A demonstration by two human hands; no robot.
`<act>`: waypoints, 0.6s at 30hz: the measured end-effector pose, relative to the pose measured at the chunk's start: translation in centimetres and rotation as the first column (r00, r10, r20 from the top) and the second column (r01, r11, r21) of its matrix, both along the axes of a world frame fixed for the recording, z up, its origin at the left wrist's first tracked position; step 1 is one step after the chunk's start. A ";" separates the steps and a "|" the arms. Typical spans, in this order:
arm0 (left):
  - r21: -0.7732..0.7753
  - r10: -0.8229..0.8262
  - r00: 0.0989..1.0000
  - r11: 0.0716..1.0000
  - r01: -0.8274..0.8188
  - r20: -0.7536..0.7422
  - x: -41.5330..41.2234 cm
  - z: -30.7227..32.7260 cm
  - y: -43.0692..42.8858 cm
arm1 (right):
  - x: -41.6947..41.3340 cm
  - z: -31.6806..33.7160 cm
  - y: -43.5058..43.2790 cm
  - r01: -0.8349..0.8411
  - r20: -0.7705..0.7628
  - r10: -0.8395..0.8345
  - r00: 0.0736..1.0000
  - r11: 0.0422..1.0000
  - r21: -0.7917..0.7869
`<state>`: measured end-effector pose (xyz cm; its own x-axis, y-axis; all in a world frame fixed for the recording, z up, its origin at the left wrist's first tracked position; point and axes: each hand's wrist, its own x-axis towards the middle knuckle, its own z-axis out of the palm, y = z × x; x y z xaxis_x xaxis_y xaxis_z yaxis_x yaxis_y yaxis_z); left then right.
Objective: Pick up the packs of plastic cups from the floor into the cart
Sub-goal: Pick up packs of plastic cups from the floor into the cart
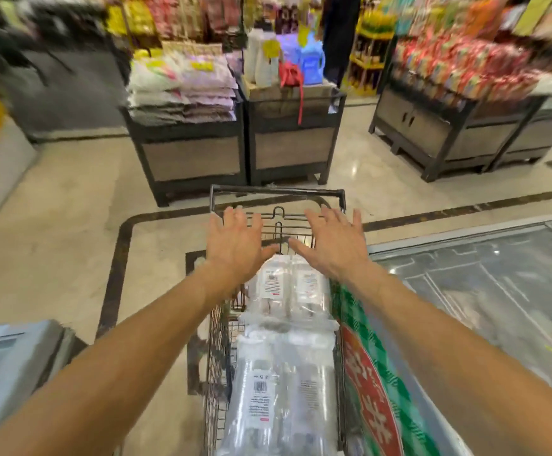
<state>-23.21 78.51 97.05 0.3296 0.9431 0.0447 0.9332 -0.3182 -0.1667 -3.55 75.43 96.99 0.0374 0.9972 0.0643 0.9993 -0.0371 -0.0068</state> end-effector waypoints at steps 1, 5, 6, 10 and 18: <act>0.012 0.017 1.000 1.000 -0.017 0.016 -1.0 1.6 -1.0 | -0.8 1.6 -0.8 -0.005 -0.019 0.005 1.000 1.000 0.016; -0.007 0.098 0.991 0.995 -0.098 0.089 -7.3 7.8 -4.9 | -6.2 7.1 -3.6 -0.056 -0.055 0.059 0.997 0.997 0.054; -0.010 0.111 0.989 0.994 -0.111 0.095 -9.0 9.1 -5.7 | -8.0 8.4 -3.9 -0.081 -0.070 0.085 0.994 0.995 0.055; 0.051 0.192 0.975 0.979 -0.198 0.109 -15.8 13.5 -7.5 | -15.0 12.5 -3.8 -0.200 -0.135 0.212 0.968 0.975 0.097; 0.033 0.318 0.945 0.946 -0.321 0.080 -31.2 19.1 -10.0 | -28.6 16.9 -2.1 -0.307 -0.162 0.321 0.933 0.946 0.105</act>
